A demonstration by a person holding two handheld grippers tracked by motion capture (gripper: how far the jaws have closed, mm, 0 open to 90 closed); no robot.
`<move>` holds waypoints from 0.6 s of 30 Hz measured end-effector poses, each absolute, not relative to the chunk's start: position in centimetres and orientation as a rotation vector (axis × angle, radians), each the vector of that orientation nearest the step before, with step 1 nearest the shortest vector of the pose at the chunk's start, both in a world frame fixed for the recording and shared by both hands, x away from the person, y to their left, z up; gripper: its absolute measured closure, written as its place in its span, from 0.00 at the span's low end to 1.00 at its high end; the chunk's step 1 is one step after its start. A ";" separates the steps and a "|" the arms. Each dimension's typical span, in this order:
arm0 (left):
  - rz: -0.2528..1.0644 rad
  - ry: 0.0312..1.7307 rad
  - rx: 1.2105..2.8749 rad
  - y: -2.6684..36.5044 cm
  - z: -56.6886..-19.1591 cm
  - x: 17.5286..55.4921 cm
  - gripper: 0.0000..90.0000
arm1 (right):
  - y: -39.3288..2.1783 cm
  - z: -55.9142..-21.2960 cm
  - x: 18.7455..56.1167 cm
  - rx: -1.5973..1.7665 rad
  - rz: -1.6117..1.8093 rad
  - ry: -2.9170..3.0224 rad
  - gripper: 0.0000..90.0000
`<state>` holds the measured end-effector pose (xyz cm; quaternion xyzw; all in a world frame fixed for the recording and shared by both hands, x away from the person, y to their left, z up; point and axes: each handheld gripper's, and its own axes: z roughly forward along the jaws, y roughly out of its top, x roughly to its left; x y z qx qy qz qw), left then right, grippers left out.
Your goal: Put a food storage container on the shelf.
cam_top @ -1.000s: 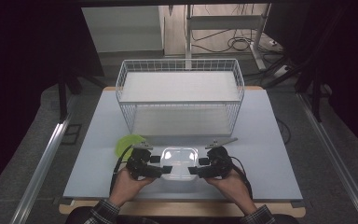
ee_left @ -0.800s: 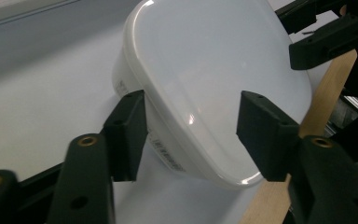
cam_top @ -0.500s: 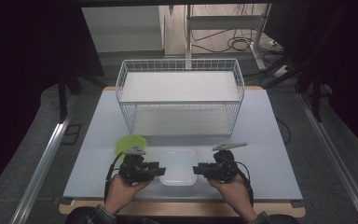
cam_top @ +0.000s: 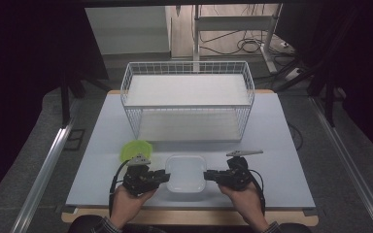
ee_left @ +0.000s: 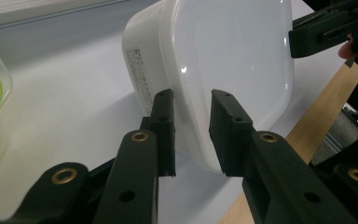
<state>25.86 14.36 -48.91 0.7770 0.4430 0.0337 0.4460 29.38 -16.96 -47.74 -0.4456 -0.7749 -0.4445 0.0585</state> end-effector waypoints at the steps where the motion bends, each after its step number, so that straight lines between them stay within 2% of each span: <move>1: 0.080 1.101 1.918 14.4 -49.0 25.9 0.80 | -16.9 -47.8 29.4 -1.351 -1.355 -2.351 0.88; 8: 0.116 1.120 1.908 14.2 -49.1 26.1 0.82 | -16.7 -47.7 29.2 -1.348 -1.401 -2.399 0.89; 13: 0.073 1.140 1.845 14.6 -49.6 26.6 0.86 | -16.6 -47.8 29.2 -1.335 -1.423 -2.441 0.89; 18: 0.094 1.141 1.837 14.5 -49.4 26.8 0.86 | -16.5 -47.8 29.4 -1.328 -1.449 -2.467 0.89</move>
